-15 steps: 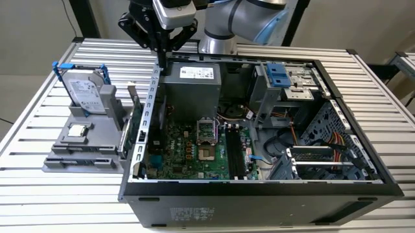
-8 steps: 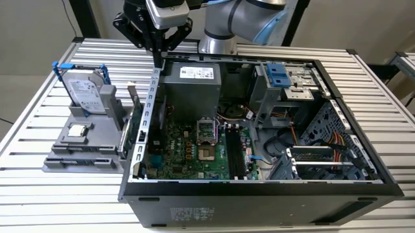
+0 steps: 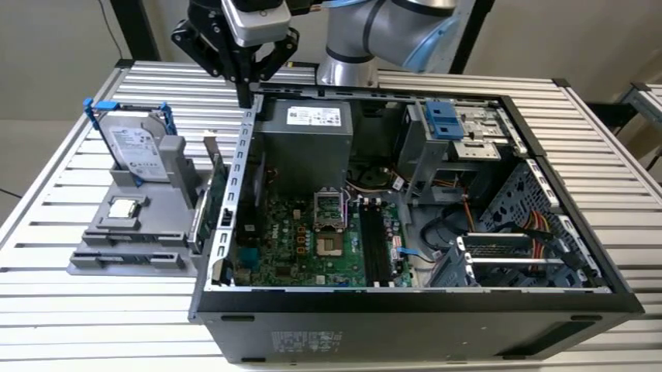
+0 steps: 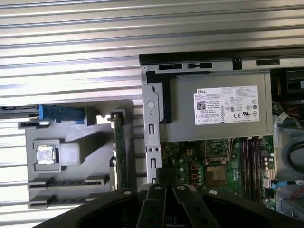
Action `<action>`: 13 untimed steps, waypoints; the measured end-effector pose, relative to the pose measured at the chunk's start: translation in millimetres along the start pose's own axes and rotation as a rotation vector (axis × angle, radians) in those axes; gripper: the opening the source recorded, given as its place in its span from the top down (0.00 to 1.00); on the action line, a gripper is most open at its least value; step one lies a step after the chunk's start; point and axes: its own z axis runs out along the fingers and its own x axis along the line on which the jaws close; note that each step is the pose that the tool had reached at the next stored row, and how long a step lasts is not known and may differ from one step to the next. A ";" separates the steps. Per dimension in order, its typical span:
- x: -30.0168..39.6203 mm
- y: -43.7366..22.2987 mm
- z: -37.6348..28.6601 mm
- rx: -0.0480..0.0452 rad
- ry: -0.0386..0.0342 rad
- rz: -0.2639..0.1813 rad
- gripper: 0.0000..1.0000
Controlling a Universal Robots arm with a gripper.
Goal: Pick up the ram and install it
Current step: 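Reach for the ram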
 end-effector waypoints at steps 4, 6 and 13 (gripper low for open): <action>4.4 -0.4 0.0 0.0001 0.0009 0.000 1.00; 6.5 -0.6 -0.1 0.0002 0.0014 0.000 1.00; 12.5 -1.1 -0.1 0.0003 0.0030 0.000 1.00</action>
